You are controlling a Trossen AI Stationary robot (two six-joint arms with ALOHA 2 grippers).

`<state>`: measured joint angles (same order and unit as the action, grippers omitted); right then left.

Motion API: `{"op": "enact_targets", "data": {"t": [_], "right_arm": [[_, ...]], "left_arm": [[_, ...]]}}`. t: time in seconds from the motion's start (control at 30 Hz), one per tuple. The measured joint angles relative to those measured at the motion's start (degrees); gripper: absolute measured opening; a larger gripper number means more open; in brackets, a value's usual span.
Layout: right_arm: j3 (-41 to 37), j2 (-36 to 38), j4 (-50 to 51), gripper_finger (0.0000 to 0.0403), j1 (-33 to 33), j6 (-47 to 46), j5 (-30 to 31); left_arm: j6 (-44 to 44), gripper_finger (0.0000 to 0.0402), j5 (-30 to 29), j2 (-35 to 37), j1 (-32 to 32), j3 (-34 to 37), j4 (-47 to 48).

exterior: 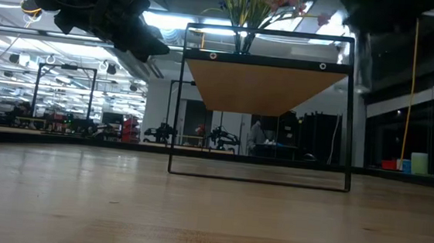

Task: Pick and place flowers into a vace then onto a shelf
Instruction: Put the transparent vase on the shelf

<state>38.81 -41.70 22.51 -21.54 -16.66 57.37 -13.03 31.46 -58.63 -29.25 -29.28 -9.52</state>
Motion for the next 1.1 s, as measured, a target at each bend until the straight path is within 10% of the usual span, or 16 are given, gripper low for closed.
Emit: {"op": "enact_targets", "data": {"t": [0.37, 1.1], "right_arm": [[7.6, -11.6, -15.9, 0.0184, 0.3, 15.6, -13.9], [16.7, -30.5, -25.3, 0.0184, 13.3, 18.0, -37.6]], "left_arm": [[0.8, 0.0002, 0.2, 3.8, 0.7, 0.0, -0.1], [5.0, 0.0002, 0.3, 8.5, 0.9, 0.0, 4.6]]}}
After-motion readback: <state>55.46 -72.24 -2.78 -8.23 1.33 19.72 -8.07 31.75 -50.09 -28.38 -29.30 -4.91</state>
